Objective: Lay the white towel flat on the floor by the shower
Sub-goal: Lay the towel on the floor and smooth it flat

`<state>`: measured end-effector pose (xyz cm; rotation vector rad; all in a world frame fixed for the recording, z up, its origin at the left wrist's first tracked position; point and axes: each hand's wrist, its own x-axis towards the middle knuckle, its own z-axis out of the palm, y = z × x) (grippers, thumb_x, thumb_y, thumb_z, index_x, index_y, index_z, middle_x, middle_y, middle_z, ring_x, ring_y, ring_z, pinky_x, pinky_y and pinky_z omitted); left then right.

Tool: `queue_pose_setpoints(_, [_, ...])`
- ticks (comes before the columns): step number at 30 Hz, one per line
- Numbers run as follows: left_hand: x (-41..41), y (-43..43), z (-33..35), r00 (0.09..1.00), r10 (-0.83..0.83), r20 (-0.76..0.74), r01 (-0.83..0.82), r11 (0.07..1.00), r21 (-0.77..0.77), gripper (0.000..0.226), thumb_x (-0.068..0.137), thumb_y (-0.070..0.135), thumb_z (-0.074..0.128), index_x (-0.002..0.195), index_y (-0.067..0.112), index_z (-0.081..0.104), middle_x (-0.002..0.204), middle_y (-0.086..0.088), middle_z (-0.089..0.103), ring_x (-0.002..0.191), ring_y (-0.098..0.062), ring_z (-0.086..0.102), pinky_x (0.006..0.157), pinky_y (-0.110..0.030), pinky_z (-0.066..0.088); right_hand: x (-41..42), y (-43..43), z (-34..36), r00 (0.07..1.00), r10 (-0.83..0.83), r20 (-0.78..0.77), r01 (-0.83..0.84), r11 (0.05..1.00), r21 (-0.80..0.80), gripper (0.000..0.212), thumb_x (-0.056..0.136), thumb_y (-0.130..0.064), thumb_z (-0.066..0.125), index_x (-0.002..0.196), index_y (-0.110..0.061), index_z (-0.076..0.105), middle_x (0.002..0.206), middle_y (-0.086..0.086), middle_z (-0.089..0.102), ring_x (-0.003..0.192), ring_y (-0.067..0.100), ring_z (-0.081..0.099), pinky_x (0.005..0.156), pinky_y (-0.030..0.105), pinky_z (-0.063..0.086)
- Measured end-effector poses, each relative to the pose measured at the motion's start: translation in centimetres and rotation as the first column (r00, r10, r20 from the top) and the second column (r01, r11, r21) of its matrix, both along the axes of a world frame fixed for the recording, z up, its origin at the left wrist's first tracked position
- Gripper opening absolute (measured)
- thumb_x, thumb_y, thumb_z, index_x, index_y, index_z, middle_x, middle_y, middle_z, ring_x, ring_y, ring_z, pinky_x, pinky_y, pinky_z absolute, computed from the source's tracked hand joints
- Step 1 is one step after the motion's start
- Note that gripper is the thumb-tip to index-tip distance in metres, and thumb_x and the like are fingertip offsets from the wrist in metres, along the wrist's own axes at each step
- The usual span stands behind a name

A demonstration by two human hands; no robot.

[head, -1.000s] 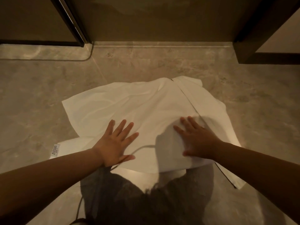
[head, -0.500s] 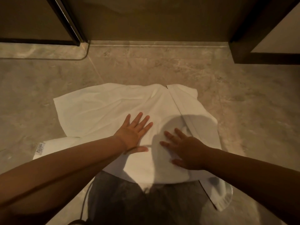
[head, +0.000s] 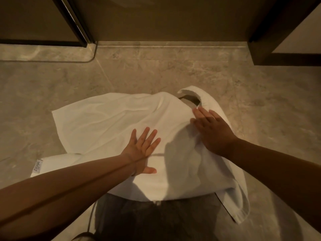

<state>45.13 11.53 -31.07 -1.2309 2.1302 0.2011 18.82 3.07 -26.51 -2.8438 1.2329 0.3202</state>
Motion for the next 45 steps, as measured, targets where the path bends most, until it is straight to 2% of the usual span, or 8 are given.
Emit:
queue_pose_setpoints(3, [-0.1,0.4,0.3,0.999,0.000,0.037,0.000,1.000,0.021,0.101,0.080,0.080,0.012,0.136,0.012,-0.037,0.140,-0.018,-0.046,0.129,-0.043,-0.040,0.107,-0.066,-0.009,-0.5,-0.9,0.5,0.996,-0.083,0.038,0.084,0.996,-0.020,0.050,0.078,-0.005,0.060,0.127,0.002,0.052,0.142,0.029,0.039,0.132,0.045,0.035,0.107,0.051,0.029])
queue_pose_setpoints(13, [0.1,2.2,0.8,0.995,-0.031,0.094,0.024,0.997,0.066,0.100,0.083,0.078,0.013,0.137,0.011,-0.037,0.140,-0.020,-0.046,0.130,-0.044,-0.039,0.108,-0.067,-0.009,-4.2,-1.9,0.2,0.890,-0.366,-0.273,0.403,0.911,0.092,0.065,0.091,-0.019,0.045,0.148,-0.010,0.015,0.156,0.017,0.014,0.142,0.034,0.016,0.113,0.045,0.024])
queue_pose_setpoints(17, [0.7,1.9,1.3,0.992,-0.123,0.015,0.123,0.992,-0.018,0.097,0.086,0.075,0.011,0.142,0.006,-0.028,0.148,-0.023,-0.033,0.136,-0.042,-0.030,0.108,-0.062,-0.013,-4.2,-1.8,0.0,0.882,-0.349,-0.316,0.385,0.921,0.056,0.062,0.094,-0.024,0.040,0.148,-0.011,0.014,0.156,0.016,0.014,0.143,0.034,0.011,0.115,0.049,0.011])
queue_pose_setpoints(20, [1.1,0.4,2.1,0.973,-0.201,-0.117,0.178,0.967,-0.180,0.082,0.093,0.065,0.011,0.150,0.011,-0.013,0.157,-0.017,-0.014,0.143,-0.038,-0.015,0.111,-0.061,-0.007,-3.7,-1.8,-0.2,0.951,-0.246,-0.190,0.248,0.969,-0.012,0.060,0.095,-0.025,0.041,0.148,-0.009,0.018,0.156,0.018,0.011,0.144,0.035,0.007,0.115,0.047,0.002])
queue_pose_setpoints(23, [0.4,-2.3,2.7,0.971,-0.096,-0.220,0.025,0.952,-0.304,0.091,0.089,0.069,0.025,0.149,0.015,-0.016,0.156,-0.012,-0.017,0.144,-0.035,-0.012,0.114,-0.059,0.002,-2.6,-1.9,-0.3,0.990,-0.136,-0.030,0.139,0.975,0.171,0.065,0.092,-0.026,0.051,0.148,-0.011,0.020,0.157,0.015,0.013,0.143,0.032,0.014,0.115,0.042,0.013])
queue_pose_setpoints(26, [-0.6,-5.4,2.6,0.966,0.086,-0.245,-0.140,0.967,-0.213,0.117,0.073,0.080,0.042,0.140,0.023,-0.035,0.151,-0.007,-0.035,0.140,-0.032,-0.028,0.112,-0.061,-0.003,-1.9,-2.4,-0.9,0.983,-0.185,0.006,0.173,0.928,0.331,0.070,0.092,-0.026,0.052,0.149,-0.013,0.013,0.158,0.013,0.005,0.143,0.033,0.013,0.115,0.044,0.020])
queue_pose_setpoints(32, [0.0,-6.6,1.6,0.974,0.194,-0.113,-0.188,0.980,0.063,0.127,0.066,0.079,0.056,0.141,0.028,-0.034,0.147,-0.005,-0.044,0.138,-0.038,-0.031,0.109,-0.065,0.012,-3.0,-3.4,-2.7,0.940,-0.316,-0.131,0.340,0.826,0.450,0.074,0.093,-0.050,0.041,0.148,-0.035,-0.007,0.158,0.008,-0.011,0.144,0.035,-0.005,0.113,0.054,0.013])
queue_pose_setpoints(45, [0.4,-3.4,1.0,0.987,0.162,-0.002,-0.161,0.983,0.091,0.130,0.065,0.084,0.048,0.135,0.021,-0.042,0.140,-0.012,-0.051,0.131,-0.045,-0.038,0.107,-0.068,0.016,-4.4,-3.6,-4.0,0.865,-0.446,-0.230,0.501,0.728,0.468,0.096,0.074,-0.081,0.027,0.143,-0.036,-0.022,0.154,-0.003,-0.027,0.141,0.032,-0.022,0.112,0.062,0.007])
